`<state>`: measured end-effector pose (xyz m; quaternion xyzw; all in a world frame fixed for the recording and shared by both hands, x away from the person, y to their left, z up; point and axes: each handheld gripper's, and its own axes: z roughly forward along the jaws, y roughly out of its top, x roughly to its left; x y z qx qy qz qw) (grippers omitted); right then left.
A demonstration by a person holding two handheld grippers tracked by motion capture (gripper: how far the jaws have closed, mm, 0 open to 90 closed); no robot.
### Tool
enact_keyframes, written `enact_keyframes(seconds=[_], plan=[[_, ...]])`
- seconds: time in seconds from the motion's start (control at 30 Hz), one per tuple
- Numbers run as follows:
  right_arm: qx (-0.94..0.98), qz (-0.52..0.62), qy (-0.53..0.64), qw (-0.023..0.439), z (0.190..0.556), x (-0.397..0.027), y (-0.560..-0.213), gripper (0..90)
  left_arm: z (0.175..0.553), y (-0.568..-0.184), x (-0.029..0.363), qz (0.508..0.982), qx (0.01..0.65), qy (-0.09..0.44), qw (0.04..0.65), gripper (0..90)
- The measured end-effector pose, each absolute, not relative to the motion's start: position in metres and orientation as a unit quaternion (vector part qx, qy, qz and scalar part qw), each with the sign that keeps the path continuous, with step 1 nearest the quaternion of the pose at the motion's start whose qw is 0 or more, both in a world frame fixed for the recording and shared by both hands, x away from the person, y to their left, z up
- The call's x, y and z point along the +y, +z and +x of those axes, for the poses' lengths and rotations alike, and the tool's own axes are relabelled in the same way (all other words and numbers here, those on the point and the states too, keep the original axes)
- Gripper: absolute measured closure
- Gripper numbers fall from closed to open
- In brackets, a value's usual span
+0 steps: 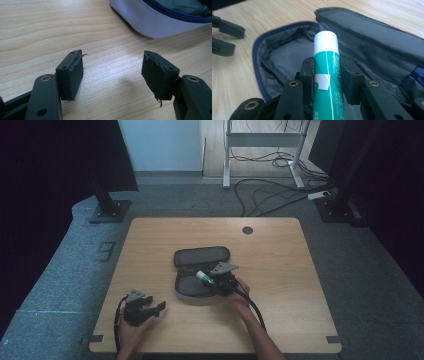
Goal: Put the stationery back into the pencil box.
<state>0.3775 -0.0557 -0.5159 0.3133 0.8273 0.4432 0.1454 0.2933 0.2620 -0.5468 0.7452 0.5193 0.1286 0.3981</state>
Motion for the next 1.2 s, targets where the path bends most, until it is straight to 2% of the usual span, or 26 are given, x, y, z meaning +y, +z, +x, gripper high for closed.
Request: enact_keyframes(seconds=[0.87, 1.07, 1.2], plan=[[0.852, 0.311, 0.384, 0.175, 0.38, -0.046, -0.533, 63.6, 0.294, -0.547, 0.263, 0.743, 0.52, 0.123, 0.403, 33.9], [0.841, 0.311, 0.411, 0.166, 0.378, -0.049, -0.527, 52.8, 0.294, -0.547, 0.263, 0.744, 0.519, 0.122, 0.403, 33.9], [0.826, 0.322, 0.438, 0.149, 0.378, -0.053, -0.523, 50.0, 0.294, -0.547, 0.262, 0.746, 0.516, 0.125, 0.401, 33.9]])
